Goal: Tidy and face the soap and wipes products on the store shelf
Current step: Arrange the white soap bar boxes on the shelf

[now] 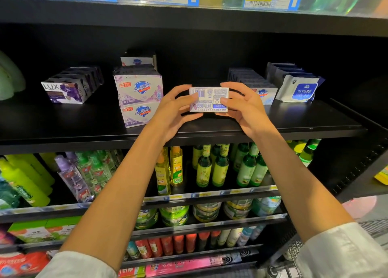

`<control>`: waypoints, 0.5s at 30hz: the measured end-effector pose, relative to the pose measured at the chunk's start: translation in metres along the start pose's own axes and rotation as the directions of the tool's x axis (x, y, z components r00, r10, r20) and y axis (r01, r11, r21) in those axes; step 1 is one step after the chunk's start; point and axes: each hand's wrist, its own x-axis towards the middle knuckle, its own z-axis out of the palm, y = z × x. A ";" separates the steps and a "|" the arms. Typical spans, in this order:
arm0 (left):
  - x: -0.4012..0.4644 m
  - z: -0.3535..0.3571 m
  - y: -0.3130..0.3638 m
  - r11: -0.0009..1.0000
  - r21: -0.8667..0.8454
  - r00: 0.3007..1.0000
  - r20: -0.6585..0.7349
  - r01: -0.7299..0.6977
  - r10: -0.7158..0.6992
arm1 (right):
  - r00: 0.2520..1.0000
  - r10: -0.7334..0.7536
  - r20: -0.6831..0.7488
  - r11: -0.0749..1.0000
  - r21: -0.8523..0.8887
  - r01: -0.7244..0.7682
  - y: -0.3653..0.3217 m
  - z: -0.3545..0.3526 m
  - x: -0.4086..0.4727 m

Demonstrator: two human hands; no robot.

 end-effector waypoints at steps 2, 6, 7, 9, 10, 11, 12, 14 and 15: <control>0.000 0.002 0.001 1.000 0.020 1.000 0.001 -0.006 0.005 | 1.000 -0.006 -0.001 1.000 -0.014 0.006 0.000 0.000 0.000; 0.000 0.003 0.000 0.997 0.066 0.999 0.001 -0.034 0.034 | 1.000 -0.016 0.013 1.000 -0.024 0.016 0.001 0.000 0.001; 0.000 0.003 -0.001 0.997 0.071 0.999 0.000 -0.041 0.041 | 1.000 -0.014 0.017 1.000 -0.022 0.014 0.001 0.000 0.001; 0.000 0.003 -0.002 0.996 0.075 0.999 0.003 -0.051 0.051 | 1.000 0.007 0.016 1.000 -0.008 -0.007 0.001 0.001 0.002; -0.001 0.002 -0.002 0.996 0.071 0.998 0.004 -0.056 0.056 | 1.000 0.022 0.010 1.000 -0.005 -0.022 0.000 0.003 0.002; -0.001 0.002 -0.001 0.996 0.066 0.998 0.004 -0.061 0.061 | 0.999 0.037 0.002 0.999 -0.009 -0.037 0.000 0.005 0.003; 0.000 0.002 -0.001 0.996 0.062 0.998 0.002 -0.068 0.068 | 0.999 0.053 -0.007 0.998 -0.020 -0.053 -0.001 0.008 0.003; 0.000 0.001 -0.001 0.995 0.062 0.996 0.000 -0.084 0.084 | 0.996 0.084 -0.023 0.994 -0.062 -0.085 -0.003 0.013 0.004; 0.000 0.001 -0.002 0.993 0.066 0.996 0.001 -0.093 0.093 | 0.995 0.098 -0.028 0.992 -0.082 -0.100 -0.004 0.016 0.004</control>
